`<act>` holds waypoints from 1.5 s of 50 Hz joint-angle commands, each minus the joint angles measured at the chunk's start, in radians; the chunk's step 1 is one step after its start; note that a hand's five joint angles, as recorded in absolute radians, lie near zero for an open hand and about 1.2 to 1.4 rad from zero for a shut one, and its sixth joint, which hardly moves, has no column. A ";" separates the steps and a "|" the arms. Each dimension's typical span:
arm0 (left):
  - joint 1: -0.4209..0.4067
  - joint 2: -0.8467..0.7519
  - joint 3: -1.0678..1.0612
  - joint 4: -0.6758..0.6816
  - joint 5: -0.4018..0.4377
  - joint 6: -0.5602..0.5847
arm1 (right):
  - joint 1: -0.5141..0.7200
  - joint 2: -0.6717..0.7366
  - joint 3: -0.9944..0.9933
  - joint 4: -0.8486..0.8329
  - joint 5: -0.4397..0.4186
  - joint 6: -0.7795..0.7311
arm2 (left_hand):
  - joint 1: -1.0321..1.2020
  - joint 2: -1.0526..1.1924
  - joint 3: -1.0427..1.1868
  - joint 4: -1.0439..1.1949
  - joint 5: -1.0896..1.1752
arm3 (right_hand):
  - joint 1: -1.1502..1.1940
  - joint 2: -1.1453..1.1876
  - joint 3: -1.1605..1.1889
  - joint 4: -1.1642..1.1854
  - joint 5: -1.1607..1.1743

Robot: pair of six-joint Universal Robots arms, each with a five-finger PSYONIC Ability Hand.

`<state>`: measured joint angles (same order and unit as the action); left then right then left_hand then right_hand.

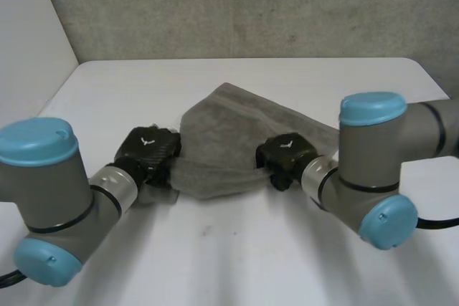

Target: Fold the towel.

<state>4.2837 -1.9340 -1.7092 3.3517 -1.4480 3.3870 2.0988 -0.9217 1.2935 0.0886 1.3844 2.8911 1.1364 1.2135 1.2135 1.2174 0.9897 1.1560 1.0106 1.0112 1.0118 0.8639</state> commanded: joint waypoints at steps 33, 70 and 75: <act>-0.005 0.290 0.086 -0.077 0.003 -0.132 | -0.060 0.093 -0.034 -0.061 -0.130 0.353 | 0.260 0.183 0.183 0.179 0.232 | -0.825 -0.680 -0.680 -0.681 -0.707; 0.103 0.260 0.028 -0.063 0.020 -0.132 | -0.203 -0.032 -0.042 -0.142 -0.143 0.363 | 0.260 0.183 0.183 0.179 0.232 | 0.240 0.386 0.385 0.384 0.358; 0.097 0.150 0.065 -0.028 0.023 -0.130 | -0.223 -0.250 0.019 -0.236 -0.133 0.341 | 0.260 0.183 0.183 0.179 0.232 | 0.240 0.386 0.385 0.384 0.358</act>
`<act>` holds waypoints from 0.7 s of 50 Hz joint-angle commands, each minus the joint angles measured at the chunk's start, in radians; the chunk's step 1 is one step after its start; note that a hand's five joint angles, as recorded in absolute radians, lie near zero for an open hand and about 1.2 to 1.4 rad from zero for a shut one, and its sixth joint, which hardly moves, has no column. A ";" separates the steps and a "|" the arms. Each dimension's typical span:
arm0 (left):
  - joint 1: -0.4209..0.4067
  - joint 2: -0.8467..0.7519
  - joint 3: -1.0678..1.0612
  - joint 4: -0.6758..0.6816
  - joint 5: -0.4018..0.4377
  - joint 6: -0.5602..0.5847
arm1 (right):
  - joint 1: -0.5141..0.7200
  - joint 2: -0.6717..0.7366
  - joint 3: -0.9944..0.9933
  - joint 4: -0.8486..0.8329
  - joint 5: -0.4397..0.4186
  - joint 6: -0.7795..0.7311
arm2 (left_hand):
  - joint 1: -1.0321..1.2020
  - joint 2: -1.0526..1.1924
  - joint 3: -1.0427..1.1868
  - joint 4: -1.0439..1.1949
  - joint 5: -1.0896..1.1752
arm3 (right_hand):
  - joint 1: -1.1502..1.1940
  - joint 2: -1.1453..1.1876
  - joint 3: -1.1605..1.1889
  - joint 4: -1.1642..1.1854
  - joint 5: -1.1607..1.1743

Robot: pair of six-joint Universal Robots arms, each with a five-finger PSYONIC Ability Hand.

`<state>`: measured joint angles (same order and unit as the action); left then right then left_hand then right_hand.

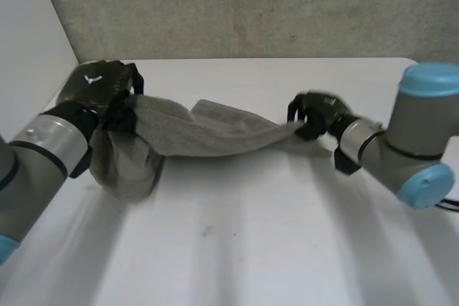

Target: Fold the towel.

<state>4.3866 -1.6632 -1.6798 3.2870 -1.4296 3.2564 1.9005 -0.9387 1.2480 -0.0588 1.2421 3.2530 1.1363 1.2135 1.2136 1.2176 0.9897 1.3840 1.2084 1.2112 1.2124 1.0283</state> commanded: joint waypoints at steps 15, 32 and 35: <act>-0.050 -0.144 -0.172 0.014 0.032 0.000 | 0.008 -0.339 0.194 -0.010 0.017 -0.429 | -0.267 -0.345 -0.345 -0.349 -0.295 | 0.012 0.188 0.185 0.184 0.193; -0.032 0.000 -0.052 -0.130 0.040 0.008 | 0.058 -0.270 0.278 0.042 0.085 -0.619 | -0.609 -0.686 -0.686 -0.690 -0.637 | 0.012 0.188 0.185 0.184 0.193; -0.029 -0.013 -0.002 -0.135 0.041 0.008 | 0.058 -0.270 0.307 0.037 0.085 -0.621 | -0.594 -0.671 -0.671 -0.675 -0.622 | 0.012 0.188 0.185 0.184 0.193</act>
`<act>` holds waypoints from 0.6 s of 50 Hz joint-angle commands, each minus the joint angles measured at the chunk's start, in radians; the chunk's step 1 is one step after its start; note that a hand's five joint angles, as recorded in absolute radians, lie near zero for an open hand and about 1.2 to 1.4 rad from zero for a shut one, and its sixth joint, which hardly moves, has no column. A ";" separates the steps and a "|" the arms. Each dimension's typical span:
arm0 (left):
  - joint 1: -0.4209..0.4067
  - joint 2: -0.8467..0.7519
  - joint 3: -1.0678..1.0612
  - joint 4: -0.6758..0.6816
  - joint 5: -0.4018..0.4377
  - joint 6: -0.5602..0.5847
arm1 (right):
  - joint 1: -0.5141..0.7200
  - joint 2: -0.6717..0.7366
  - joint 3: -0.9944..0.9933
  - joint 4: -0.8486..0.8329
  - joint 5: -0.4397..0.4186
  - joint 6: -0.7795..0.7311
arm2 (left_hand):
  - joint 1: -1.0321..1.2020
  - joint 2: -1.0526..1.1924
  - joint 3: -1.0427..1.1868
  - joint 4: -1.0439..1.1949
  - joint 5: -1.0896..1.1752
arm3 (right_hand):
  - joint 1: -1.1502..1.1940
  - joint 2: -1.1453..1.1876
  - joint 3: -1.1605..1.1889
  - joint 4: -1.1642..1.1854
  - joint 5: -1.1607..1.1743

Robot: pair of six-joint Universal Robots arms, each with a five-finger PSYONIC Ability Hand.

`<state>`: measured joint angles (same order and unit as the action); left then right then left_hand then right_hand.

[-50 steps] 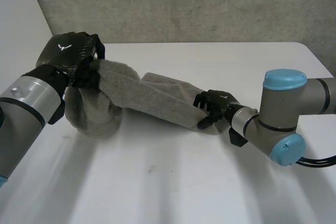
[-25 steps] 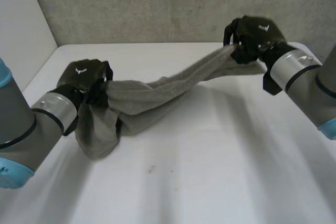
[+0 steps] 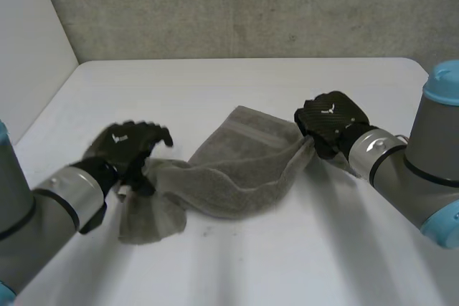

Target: Fold the towel.

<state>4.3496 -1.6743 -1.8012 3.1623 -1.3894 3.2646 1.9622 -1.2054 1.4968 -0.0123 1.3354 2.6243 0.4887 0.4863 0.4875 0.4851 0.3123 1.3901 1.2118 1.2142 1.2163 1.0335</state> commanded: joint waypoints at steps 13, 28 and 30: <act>-0.021 -0.306 0.428 -0.206 0.075 0.085 | -0.008 -0.005 0.115 -0.017 -0.009 0.003 | 0.236 0.238 0.237 0.239 0.237 | 0.006 0.184 0.182 0.180 0.188; -0.028 -0.536 0.661 -0.522 0.089 0.267 | -0.036 0.004 0.129 -0.024 -0.009 0.000 | 0.174 0.176 0.175 0.178 0.176 | 0.006 0.184 0.182 0.180 0.188; -0.028 -0.536 0.660 -0.522 0.078 0.267 | -0.037 0.007 0.126 -0.025 -0.010 0.000 | 0.258 0.261 0.260 0.262 0.260 | 0.006 0.184 0.182 0.180 0.188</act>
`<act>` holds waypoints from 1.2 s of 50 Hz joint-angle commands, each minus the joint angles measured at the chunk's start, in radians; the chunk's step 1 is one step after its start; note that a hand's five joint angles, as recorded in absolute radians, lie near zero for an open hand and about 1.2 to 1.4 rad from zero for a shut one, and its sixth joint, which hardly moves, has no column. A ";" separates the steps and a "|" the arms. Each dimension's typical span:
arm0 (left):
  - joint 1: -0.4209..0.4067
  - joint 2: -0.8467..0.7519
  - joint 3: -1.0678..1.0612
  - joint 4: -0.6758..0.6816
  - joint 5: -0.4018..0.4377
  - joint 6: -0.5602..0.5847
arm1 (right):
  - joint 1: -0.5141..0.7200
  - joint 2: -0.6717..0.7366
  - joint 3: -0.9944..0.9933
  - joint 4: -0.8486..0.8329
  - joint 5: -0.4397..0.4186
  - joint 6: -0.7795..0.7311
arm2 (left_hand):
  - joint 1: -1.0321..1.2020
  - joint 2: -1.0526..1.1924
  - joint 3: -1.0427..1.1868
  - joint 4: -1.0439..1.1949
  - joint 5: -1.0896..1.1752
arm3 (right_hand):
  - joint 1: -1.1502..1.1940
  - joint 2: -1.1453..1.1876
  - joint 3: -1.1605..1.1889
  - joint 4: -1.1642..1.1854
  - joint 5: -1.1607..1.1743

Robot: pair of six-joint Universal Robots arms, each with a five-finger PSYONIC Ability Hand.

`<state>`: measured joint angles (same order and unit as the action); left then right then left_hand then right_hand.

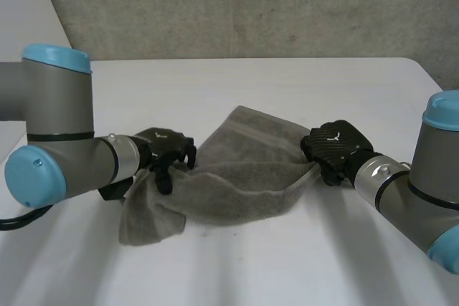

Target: Fold the towel.

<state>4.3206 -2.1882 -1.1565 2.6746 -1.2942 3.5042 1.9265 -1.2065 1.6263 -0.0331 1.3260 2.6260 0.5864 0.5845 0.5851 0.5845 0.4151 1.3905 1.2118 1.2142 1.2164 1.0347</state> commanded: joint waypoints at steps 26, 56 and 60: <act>0.002 -0.070 0.643 0.366 -0.128 -0.132 | 0.009 0.168 -0.744 -0.270 0.103 0.045 | 0.810 0.812 0.811 0.812 0.807 | 0.006 0.184 0.182 0.180 0.187; 0.053 -0.070 -0.081 0.493 -0.106 -0.271 | 0.012 0.317 -0.409 -0.048 -0.016 0.098 | 0.810 0.812 0.811 0.812 0.807 | 0.006 0.184 0.182 0.180 0.187; 0.062 -0.071 -0.176 0.489 -0.106 -0.217 | 0.011 0.341 -0.352 -0.048 -0.016 0.068 | 0.810 0.812 0.811 0.812 0.807 | 0.006 0.184 0.182 0.180 0.187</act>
<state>4.3732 -2.2401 -1.1932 3.1511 -1.4021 3.2203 1.9391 -0.9250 1.1774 -0.0844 1.3038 2.7388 1.1525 1.2176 1.2159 1.2175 1.0240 1.3924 1.2126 1.2150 1.2172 1.0348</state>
